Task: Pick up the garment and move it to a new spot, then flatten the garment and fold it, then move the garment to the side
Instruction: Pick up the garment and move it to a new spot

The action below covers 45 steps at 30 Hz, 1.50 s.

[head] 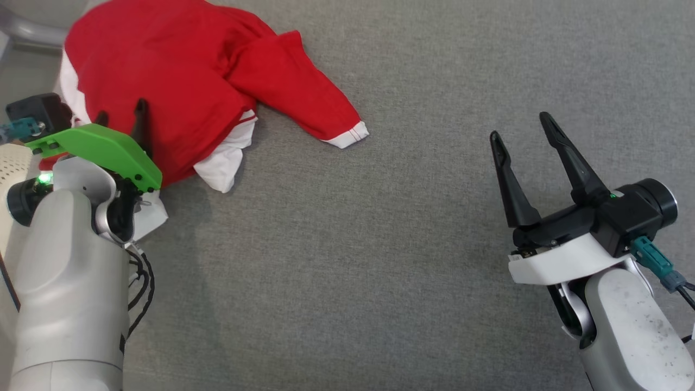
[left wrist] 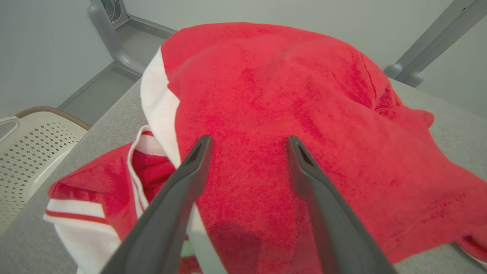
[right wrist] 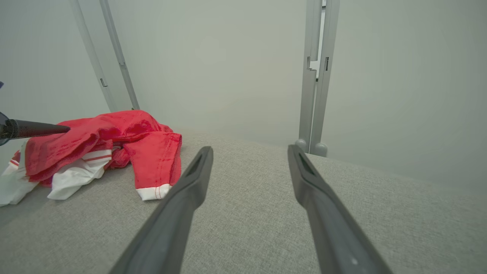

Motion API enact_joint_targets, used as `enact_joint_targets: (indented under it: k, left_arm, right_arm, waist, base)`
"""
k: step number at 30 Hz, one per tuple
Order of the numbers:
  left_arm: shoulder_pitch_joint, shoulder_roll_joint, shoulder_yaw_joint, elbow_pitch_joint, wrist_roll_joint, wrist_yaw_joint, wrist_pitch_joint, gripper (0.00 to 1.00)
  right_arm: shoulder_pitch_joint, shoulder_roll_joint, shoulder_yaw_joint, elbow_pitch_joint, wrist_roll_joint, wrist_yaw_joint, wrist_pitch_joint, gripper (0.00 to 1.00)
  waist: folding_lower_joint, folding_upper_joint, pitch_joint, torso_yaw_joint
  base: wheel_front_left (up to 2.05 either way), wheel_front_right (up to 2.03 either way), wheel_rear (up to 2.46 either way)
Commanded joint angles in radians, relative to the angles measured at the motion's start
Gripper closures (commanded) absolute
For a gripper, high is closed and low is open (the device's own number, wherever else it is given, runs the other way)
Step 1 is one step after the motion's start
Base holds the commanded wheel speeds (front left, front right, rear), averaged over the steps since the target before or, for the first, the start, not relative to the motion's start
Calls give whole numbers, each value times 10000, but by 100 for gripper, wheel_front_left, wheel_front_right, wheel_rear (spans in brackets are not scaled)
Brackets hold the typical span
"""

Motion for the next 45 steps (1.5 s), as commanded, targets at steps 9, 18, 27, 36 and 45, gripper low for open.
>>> enact_joint_targets:
  k: [9,18,27,36,45]
  left_arm:
    - [-621,602,64,1430,-280,-150,264,100]
    - [-294,1200,-31,-831,-540,-318,144,100]
    - [451,1154,-229,-5470,-1269,-250,1861,100]
    - [1618,57,-1352,-9933,-2433,-38,3741,100]
    - [2097,-898,-3378,-11693,-3791,546,4206,100]
  right_arm:
    - [153,291,-2,269,210,1,-35,0]
    - [1106,668,-374,433,277,1,-35,0]
    - [1796,1061,-559,517,343,1,-35,0]
    - [1923,1265,-762,422,359,1,-35,0]
    - [2040,1346,-1110,275,418,1,-35,0]
  waist:
    - [-2,0,466,-1160]
    - [-2,0,-956,-1139]
    - [-2,0,-1878,-1607]
    - [-2,0,-2152,-2817]
    - [-2,0,-2303,-4431]
  base:
    - [0,0,0]
    - [0,0,0]
    - [0,0,0]
    - [0,0,0]
    - [0,0,0]
